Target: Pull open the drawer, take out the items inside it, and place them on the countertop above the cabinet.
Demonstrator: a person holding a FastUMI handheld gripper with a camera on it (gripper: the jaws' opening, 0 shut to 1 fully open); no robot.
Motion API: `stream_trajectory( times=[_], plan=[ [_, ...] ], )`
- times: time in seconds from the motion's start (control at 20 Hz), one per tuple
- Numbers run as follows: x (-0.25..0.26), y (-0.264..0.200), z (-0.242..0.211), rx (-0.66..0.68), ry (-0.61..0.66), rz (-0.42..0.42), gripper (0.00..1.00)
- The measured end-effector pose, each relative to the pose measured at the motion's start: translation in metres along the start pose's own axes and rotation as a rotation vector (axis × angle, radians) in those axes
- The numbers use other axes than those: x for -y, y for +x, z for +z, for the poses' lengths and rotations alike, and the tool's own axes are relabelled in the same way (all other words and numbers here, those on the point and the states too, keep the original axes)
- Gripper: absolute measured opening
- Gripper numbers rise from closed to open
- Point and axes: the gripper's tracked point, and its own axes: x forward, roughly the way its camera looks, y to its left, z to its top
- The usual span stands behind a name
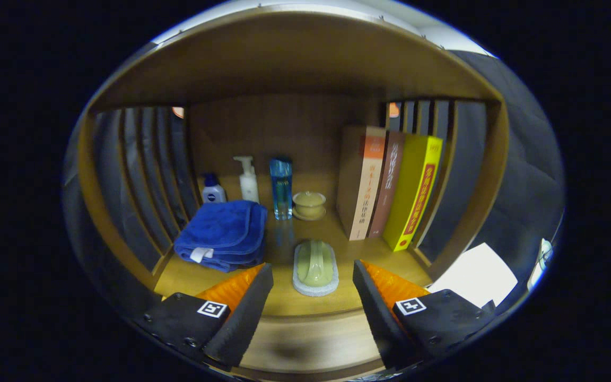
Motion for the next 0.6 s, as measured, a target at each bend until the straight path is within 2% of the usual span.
stream_trajectory(
  times=[0.15,0.3,0.45,0.6],
  plan=[
    [-0.010,-0.063,0.010,0.094,-0.020,0.023,0.99],
    [-0.013,-0.115,0.000,0.173,-0.013,0.029,0.99],
    [-0.014,-0.149,-0.040,0.179,0.008,0.054,0.99],
    [-0.003,-0.170,-0.079,0.194,0.034,0.038,0.99]
  ],
)
